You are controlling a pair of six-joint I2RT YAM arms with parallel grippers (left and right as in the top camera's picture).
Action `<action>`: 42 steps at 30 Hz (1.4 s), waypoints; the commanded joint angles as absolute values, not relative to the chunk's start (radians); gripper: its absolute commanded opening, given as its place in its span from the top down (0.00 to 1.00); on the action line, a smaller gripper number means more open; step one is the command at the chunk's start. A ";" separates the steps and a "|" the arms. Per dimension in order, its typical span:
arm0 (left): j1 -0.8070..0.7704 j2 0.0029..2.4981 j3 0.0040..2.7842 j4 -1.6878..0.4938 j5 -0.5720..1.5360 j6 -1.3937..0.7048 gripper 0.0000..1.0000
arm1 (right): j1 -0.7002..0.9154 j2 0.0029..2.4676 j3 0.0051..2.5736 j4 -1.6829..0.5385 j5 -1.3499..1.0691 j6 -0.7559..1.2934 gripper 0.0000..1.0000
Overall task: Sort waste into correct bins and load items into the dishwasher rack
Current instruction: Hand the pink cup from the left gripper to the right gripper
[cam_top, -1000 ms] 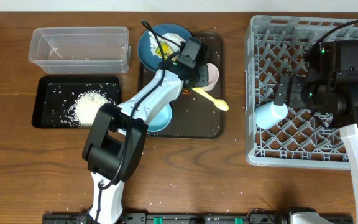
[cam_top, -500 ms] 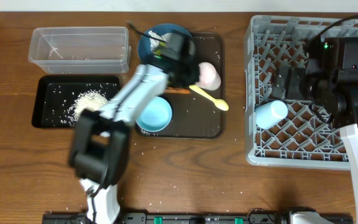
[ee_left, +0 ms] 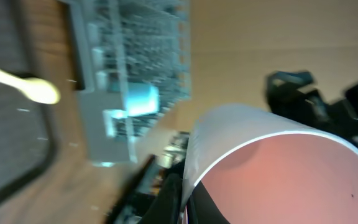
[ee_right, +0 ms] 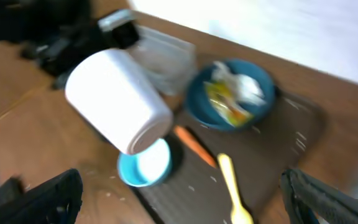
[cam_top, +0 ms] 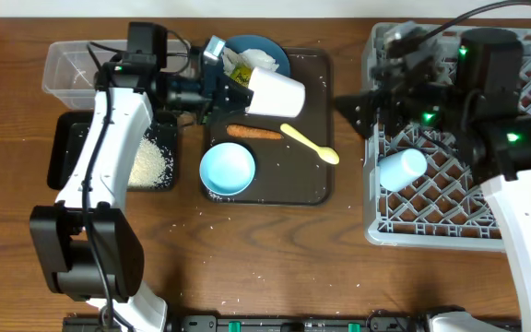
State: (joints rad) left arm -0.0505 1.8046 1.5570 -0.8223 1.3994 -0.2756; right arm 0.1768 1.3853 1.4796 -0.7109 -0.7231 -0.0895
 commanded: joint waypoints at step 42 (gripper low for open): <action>-0.083 1.808 1.560 -0.935 1.573 -0.262 0.94 | 0.324 1.591 1.462 -0.476 -1.116 -0.319 0.26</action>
State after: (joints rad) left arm -0.0822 1.8046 1.5570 -0.9325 1.5463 -0.2684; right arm 0.3119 1.5818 1.4757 -0.4728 -1.0748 -0.3004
